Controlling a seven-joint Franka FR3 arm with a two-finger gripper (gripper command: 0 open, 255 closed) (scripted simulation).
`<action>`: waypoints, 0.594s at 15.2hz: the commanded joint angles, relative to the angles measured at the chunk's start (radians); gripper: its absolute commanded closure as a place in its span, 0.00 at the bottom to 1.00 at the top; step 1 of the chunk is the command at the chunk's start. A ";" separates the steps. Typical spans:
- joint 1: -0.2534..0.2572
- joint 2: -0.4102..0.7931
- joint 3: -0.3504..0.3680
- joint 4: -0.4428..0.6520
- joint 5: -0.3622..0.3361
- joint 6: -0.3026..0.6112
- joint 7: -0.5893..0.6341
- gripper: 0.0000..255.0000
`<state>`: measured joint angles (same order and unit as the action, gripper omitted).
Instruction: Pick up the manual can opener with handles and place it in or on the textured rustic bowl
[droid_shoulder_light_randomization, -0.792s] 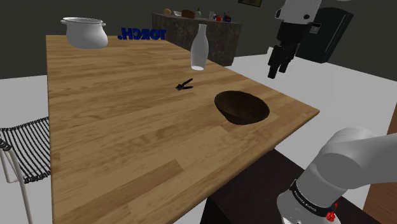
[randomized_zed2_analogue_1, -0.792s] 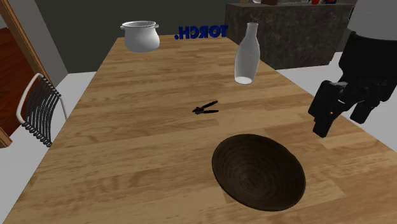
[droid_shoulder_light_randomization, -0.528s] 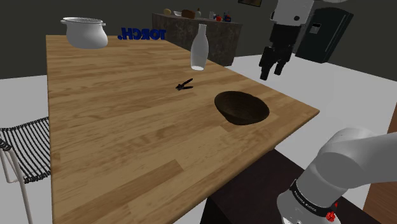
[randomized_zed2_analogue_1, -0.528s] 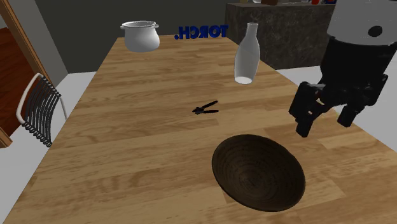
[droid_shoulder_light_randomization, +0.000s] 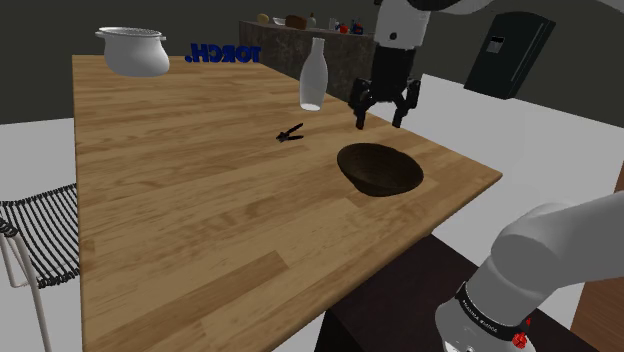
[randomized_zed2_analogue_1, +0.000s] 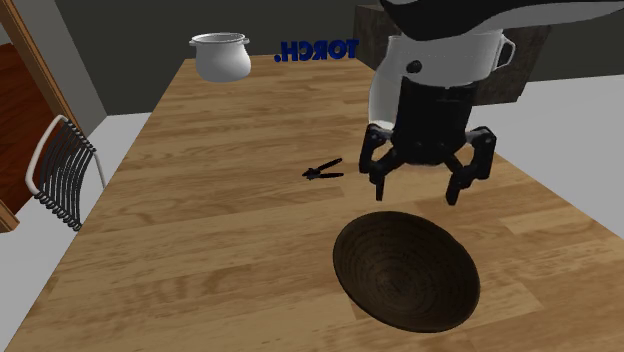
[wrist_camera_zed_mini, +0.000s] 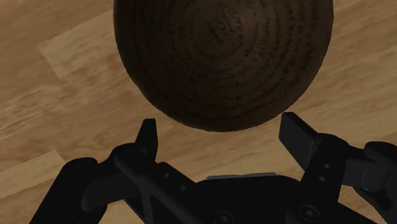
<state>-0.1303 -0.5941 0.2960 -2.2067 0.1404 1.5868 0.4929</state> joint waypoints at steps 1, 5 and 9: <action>-0.025 0.055 0.048 0.023 0.020 0.035 0.128 0.00; -0.079 0.195 0.140 0.113 0.028 0.095 0.374 0.00; -0.127 0.355 0.218 0.222 -0.004 0.147 0.622 0.00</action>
<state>-0.2441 -0.2830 0.4948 -2.0137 0.1463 1.7192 1.0436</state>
